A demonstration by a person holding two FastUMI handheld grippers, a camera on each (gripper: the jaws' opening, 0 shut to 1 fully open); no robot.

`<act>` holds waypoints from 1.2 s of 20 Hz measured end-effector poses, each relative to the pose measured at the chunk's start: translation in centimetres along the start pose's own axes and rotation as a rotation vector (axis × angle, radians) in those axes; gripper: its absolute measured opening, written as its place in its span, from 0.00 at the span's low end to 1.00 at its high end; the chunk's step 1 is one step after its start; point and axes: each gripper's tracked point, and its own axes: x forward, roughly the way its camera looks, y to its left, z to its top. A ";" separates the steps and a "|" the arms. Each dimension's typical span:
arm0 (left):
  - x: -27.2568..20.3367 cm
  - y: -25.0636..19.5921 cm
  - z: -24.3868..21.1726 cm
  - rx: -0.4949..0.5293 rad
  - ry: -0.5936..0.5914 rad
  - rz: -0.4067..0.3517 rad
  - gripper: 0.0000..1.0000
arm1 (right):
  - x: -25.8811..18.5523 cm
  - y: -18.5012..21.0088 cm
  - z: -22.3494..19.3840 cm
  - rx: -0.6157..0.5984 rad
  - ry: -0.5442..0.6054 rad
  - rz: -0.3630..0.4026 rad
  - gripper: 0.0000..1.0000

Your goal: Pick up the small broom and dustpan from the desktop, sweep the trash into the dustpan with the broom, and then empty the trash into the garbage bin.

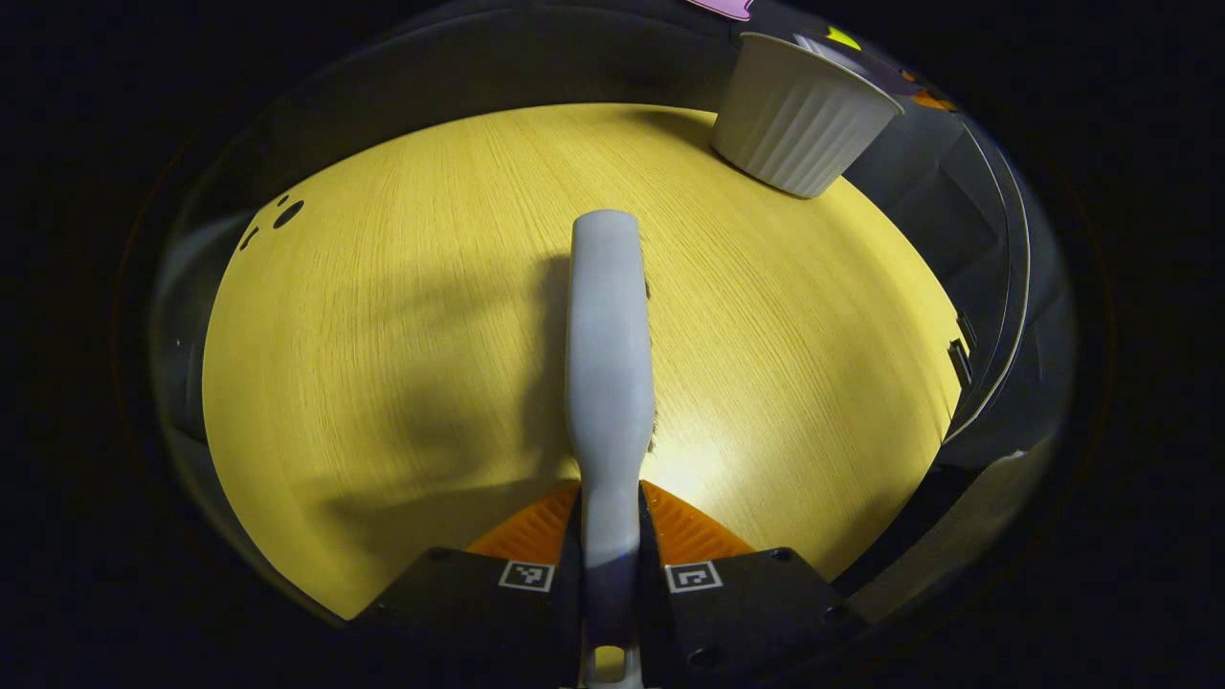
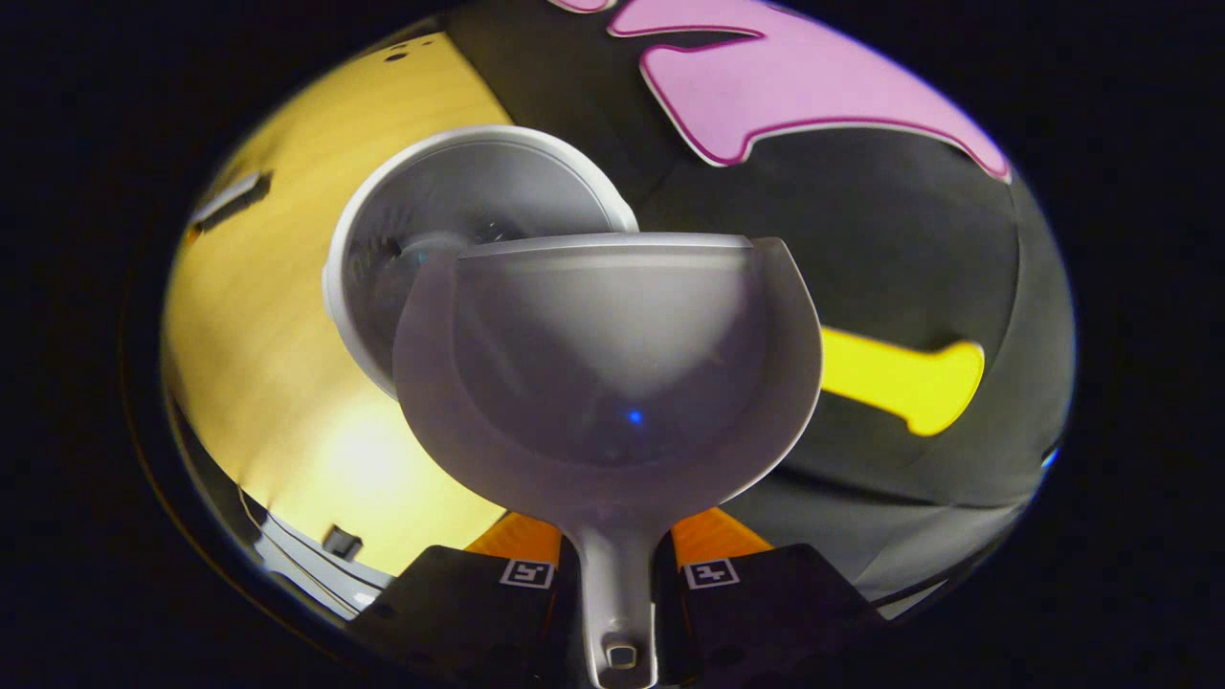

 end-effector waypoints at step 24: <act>0.6 -0.1 -0.5 0.005 0.036 0.043 0.28 | -14.1 20.0 -2.6 0.624 -0.300 0.530 0.34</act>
